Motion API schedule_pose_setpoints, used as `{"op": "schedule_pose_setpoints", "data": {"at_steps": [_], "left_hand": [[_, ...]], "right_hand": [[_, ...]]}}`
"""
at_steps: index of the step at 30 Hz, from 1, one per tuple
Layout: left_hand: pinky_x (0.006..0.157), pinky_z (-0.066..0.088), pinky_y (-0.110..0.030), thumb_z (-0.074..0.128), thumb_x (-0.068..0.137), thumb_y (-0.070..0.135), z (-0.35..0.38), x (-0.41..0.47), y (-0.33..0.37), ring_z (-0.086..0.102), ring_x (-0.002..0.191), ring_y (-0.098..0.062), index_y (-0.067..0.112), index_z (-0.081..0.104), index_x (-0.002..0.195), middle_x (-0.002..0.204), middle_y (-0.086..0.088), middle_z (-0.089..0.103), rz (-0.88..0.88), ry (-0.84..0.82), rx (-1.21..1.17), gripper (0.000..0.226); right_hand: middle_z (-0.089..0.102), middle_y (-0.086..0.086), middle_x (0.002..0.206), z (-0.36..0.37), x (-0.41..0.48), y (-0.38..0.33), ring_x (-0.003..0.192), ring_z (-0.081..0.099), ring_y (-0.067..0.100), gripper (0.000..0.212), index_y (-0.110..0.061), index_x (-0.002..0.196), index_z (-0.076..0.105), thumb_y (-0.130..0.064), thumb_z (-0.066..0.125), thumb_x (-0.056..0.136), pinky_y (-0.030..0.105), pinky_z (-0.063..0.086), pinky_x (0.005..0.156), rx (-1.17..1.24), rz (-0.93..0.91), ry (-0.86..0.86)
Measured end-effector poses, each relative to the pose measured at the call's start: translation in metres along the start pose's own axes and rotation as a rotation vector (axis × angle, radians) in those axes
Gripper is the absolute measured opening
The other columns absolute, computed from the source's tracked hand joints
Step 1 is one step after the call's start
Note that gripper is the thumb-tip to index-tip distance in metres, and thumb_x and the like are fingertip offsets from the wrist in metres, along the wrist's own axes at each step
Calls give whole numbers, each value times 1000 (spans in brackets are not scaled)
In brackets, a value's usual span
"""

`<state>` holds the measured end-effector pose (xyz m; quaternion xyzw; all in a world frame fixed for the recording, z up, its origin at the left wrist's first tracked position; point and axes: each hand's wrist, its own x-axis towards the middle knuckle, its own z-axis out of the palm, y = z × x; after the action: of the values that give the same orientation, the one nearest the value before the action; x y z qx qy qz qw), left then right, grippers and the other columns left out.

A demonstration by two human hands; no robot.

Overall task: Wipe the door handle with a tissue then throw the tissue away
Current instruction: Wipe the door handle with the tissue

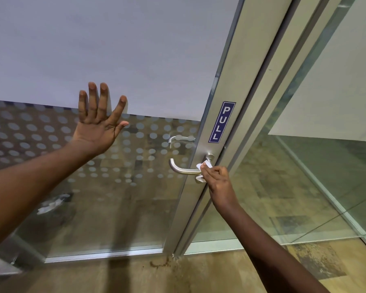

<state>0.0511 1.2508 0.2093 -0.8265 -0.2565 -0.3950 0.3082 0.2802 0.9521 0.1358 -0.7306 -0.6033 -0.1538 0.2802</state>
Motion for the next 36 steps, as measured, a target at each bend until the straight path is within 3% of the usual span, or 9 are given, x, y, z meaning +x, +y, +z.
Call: {"op": "schedule_pose_setpoints", "data": {"at_steps": [5, 8, 12, 16, 21, 24, 27, 32, 36], "left_hand": [[116, -21, -47, 36, 97, 51, 0, -1, 0, -29, 142, -35, 18, 11, 153, 150, -33, 8, -10, 7, 1, 69], [116, -21, -47, 38, 97, 50, -1, -1, -1, -30, 141, -34, 18, 11, 153, 150, -31, 7, -7, 14, -7, 70], [116, -21, -47, 38, 96, 51, 1, -2, -2, -22, 143, -40, 18, 11, 153, 150, -32, 10, -4, 5, 10, 71], [116, -22, -47, 37, 96, 52, 2, -1, 0, -29, 142, -34, 18, 12, 153, 150, -31, 7, -6, 17, -8, 71], [116, -20, -47, 38, 96, 52, 1, -1, -1, -28, 142, -34, 18, 12, 153, 150, -32, 10, -3, 29, -17, 71], [116, -21, -47, 36, 96, 52, 1, -2, -1, -28, 142, -34, 18, 12, 153, 151, -30, 6, -4, 22, -13, 71], [116, -20, -48, 34, 97, 52, 0, -3, 0, -28, 142, -35, 18, 11, 153, 152, -29, 3, -5, 15, -22, 70], [117, -19, -48, 37, 96, 52, -7, -2, 0, -27, 143, -35, 18, 11, 153, 156, -24, -14, -16, 11, -36, 71], [117, -18, -48, 39, 96, 50, -14, -3, 3, -29, 142, -34, 19, 8, 153, 154, -13, -32, -14, -28, -90, 72]], "right_hand": [[67, 12, 120, 16, 8, -22, 106, 50, 23, 46, 0, 128, 56, 14, 56, 84, 25, 38, 104, 23, -41, 12], [66, 13, 122, 22, 10, -33, 107, 47, 19, 45, 1, 127, 57, 14, 57, 84, 17, 31, 105, 49, -29, 45], [65, 12, 123, 29, 13, -51, 107, 52, 22, 47, 1, 126, 57, 13, 58, 80, 21, 41, 101, 61, -18, 38], [61, 17, 124, 32, 15, -63, 110, 55, 25, 47, 2, 127, 54, 12, 54, 82, 4, 18, 110, 103, 44, 25], [51, 21, 135, 37, 16, -71, 121, 34, 8, 47, 0, 135, 46, 12, 48, 90, 20, 25, 114, 187, 104, -40], [43, 19, 140, 36, 19, -79, 128, 33, 7, 50, -4, 140, 39, 12, 43, 93, 4, 11, 112, 213, 177, -115], [38, 16, 149, 40, 21, -83, 136, 35, 28, 51, 0, 141, 36, 10, 42, 91, 21, 14, 116, 70, 132, -175], [34, 22, 150, 45, 32, -97, 121, 48, 29, 60, 6, 141, 32, 10, 50, 85, 35, 41, 104, -205, 103, -191], [14, 24, 157, 48, 40, -105, 131, 30, 35, 61, 6, 145, 11, 11, 35, 90, 42, 29, 111, -225, 120, -287]]}}
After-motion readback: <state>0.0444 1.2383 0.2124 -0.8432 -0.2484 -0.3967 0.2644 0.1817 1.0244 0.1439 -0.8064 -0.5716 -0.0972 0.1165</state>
